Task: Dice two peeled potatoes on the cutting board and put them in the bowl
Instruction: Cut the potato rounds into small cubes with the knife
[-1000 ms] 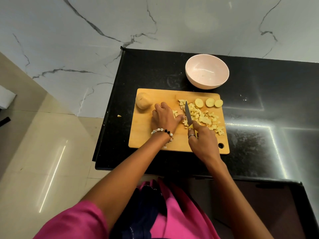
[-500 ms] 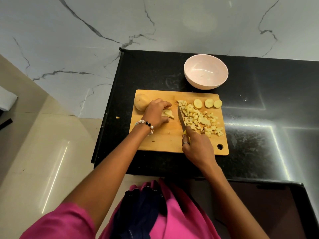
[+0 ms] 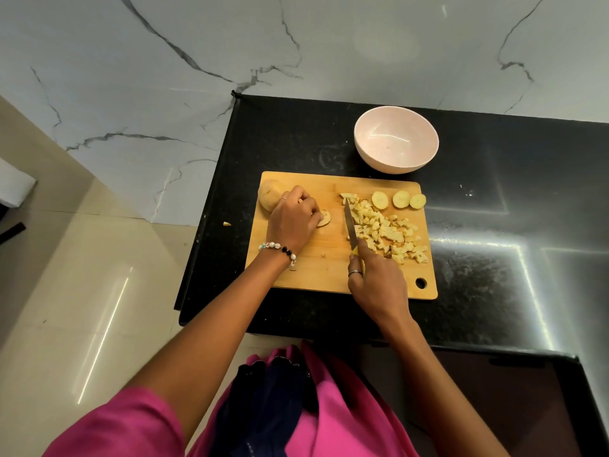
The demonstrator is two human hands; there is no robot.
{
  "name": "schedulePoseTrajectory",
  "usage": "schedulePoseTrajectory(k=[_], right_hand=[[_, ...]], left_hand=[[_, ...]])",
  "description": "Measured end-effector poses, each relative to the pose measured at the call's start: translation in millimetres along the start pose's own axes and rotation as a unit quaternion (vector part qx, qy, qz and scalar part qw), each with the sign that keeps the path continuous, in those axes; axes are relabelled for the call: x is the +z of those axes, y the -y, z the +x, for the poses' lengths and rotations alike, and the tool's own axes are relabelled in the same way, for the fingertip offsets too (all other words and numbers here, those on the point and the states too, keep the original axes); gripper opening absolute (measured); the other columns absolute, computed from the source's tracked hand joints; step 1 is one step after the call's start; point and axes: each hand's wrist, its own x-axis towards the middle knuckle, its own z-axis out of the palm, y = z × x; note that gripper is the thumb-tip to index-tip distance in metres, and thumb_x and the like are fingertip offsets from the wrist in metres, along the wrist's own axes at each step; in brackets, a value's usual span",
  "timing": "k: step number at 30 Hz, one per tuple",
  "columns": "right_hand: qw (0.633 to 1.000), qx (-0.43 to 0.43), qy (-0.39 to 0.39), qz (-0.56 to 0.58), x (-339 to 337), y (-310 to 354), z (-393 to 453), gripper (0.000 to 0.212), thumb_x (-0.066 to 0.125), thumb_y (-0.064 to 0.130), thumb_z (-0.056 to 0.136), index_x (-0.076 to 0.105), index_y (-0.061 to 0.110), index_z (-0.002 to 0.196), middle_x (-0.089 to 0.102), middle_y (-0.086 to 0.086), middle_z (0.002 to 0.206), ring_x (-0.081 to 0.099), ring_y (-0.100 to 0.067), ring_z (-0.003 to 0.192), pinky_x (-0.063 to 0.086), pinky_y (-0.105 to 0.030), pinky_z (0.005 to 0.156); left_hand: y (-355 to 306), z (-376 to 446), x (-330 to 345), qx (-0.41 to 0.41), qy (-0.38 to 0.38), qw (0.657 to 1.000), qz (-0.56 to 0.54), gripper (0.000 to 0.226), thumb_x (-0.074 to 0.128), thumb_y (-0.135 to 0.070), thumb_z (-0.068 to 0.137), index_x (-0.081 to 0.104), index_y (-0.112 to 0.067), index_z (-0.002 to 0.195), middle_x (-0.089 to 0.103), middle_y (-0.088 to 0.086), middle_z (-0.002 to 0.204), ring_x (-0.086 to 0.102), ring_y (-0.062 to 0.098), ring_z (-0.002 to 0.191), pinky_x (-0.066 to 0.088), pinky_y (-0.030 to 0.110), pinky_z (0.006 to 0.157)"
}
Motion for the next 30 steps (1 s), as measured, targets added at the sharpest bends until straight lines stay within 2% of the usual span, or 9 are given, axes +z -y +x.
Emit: schedulePoseTrajectory(k=[5, 10, 13, 17, 20, 24, 30], right_hand=[[1.0, -0.006, 0.009, 0.012, 0, 3, -1, 0.047, 0.04, 0.029, 0.097, 0.039, 0.018, 0.143, 0.068, -0.016, 0.095, 0.061, -0.035, 0.087, 0.05, -0.042, 0.072], [0.999, -0.011, 0.032, -0.033, 3, 2, 1, 0.049, 0.036, 0.031, 0.098, 0.033, 0.02, 0.146, 0.067, -0.014, 0.087, 0.061, -0.034, 0.081, 0.048, -0.039, 0.064], [0.995, -0.022, 0.05, -0.081, 1, 0, 4, 0.05, 0.034, 0.031, 0.099, 0.027, 0.022, 0.148, 0.065, -0.013, 0.087, 0.061, -0.034, 0.081, 0.041, -0.035, 0.06], [0.988, -0.062, 0.074, -0.118, -2, 1, 6, 0.051, 0.032, 0.033, 0.099, 0.024, 0.023, 0.149, 0.064, -0.014, 0.089, 0.059, -0.034, 0.081, 0.035, -0.033, 0.057], [0.986, -0.067, 0.075, -0.131, -4, 0, 7, 0.052, 0.032, 0.033, 0.1, 0.022, 0.024, 0.149, 0.064, -0.014, 0.092, 0.06, -0.034, 0.082, 0.036, -0.033, 0.058], [0.99, -0.057, 0.054, -0.117, -6, -1, 6, 0.051, 0.033, 0.033, 0.099, 0.025, 0.024, 0.149, 0.065, -0.014, 0.092, 0.061, -0.034, 0.083, 0.042, -0.035, 0.063], [0.991, -0.069, 0.055, -0.104, -3, 5, 7, 0.05, 0.033, 0.032, 0.099, 0.026, 0.024, 0.148, 0.064, -0.015, 0.09, 0.06, -0.036, 0.082, 0.036, -0.033, 0.059]], left_hand=[[-4, 2, -2, -0.042, 0.026, 0.999, -0.017, 0.028, 0.067, -0.025, 0.085, 0.068, -0.008, 0.107, 0.058, 0.008, 0.108, 0.053, 0.022, 0.103, 0.044, 0.03, 0.084], [-6, -3, -4, -0.103, 0.087, 0.991, -0.009, 0.058, 0.076, -0.031, 0.076, 0.056, -0.009, 0.127, 0.051, 0.007, 0.116, 0.049, 0.023, 0.108, 0.045, 0.032, 0.09], [-10, -4, -5, -0.137, 0.093, 0.986, -0.01, 0.057, 0.077, -0.028, 0.076, 0.056, -0.007, 0.125, 0.049, 0.01, 0.117, 0.049, 0.025, 0.108, 0.043, 0.031, 0.089], [-16, 1, -4, -0.143, 0.105, 0.984, -0.022, 0.051, 0.076, -0.023, 0.078, 0.058, -0.006, 0.122, 0.049, 0.011, 0.12, 0.05, 0.025, 0.11, 0.041, 0.028, 0.088], [-13, 2, -3, -0.144, 0.111, 0.983, -0.036, 0.055, 0.078, -0.023, 0.076, 0.058, -0.008, 0.125, 0.05, 0.01, 0.12, 0.053, 0.024, 0.108, 0.043, 0.029, 0.092], [-6, 3, -4, -0.119, 0.133, 0.982, -0.064, 0.059, 0.077, -0.025, 0.076, 0.056, -0.01, 0.129, 0.052, 0.009, 0.118, 0.055, 0.023, 0.105, 0.047, 0.036, 0.095], [-7, 3, -1, -0.092, 0.122, 0.987, -0.041, 0.049, 0.065, -0.023, 0.088, 0.052, -0.011, 0.133, 0.049, 0.007, 0.117, 0.051, 0.02, 0.106, 0.044, 0.029, 0.096]])
